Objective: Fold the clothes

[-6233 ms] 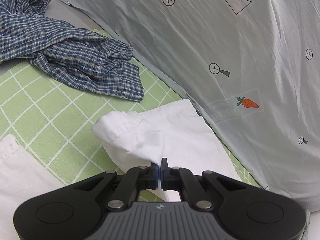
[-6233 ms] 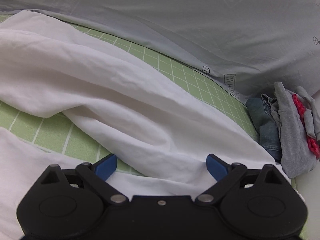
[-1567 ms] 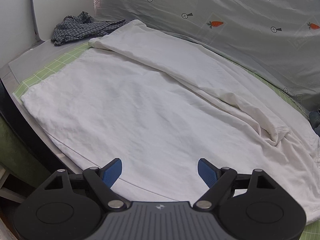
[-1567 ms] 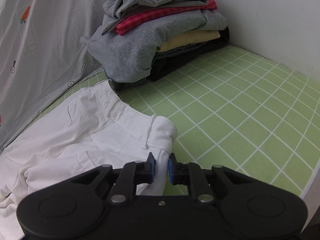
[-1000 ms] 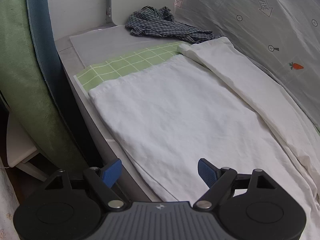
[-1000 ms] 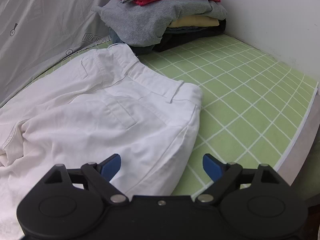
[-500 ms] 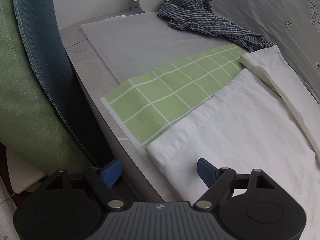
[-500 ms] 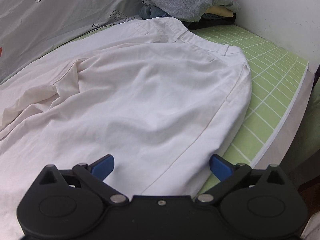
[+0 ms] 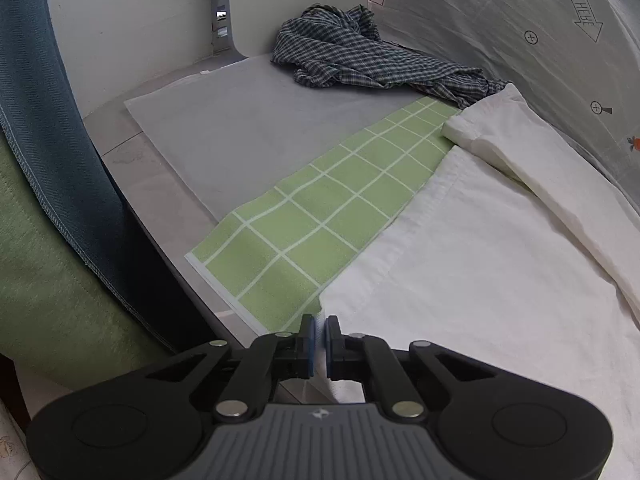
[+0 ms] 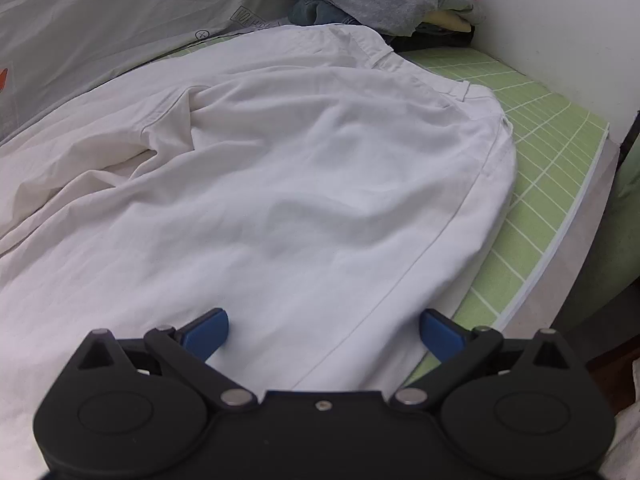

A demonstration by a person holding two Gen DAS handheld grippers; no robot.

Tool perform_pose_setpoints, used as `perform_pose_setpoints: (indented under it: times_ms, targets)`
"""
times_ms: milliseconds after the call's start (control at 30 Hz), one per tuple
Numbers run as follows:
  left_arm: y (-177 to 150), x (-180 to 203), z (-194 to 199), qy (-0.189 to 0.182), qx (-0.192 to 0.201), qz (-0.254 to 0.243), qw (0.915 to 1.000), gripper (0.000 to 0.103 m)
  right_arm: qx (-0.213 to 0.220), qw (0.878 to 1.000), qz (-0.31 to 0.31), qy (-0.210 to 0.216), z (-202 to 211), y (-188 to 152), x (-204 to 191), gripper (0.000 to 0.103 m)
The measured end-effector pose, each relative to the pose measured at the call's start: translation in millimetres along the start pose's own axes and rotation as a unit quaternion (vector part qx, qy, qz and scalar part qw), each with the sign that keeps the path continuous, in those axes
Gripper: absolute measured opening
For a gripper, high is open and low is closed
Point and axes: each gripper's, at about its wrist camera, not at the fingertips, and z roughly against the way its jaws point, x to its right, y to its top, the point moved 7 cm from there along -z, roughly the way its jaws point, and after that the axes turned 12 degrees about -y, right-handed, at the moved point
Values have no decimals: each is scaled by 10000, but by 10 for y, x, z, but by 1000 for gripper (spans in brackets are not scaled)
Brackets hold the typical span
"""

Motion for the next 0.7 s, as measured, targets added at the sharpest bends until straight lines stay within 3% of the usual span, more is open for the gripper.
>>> perform_pose_setpoints:
  times_ms: [200, 333, 533, 700]
  targets:
    - [-44, -57, 189, 413, 113, 105, 9990, 5, 32, 9999, -91, 37, -62, 145, 130, 103]
    - [-97, -166, 250, 567, 111, 403, 9975, 5, 67, 9994, -339, -4, -137, 283, 359, 103]
    - [-187, -256, 452, 966, 182, 338, 9946, 5, 5, 9963, -856, -33, -323, 484, 765, 103]
    - [-203, -310, 594, 935, 345, 854, 9913, 5, -116, 9933, -1145, 30, -472, 605, 972, 102]
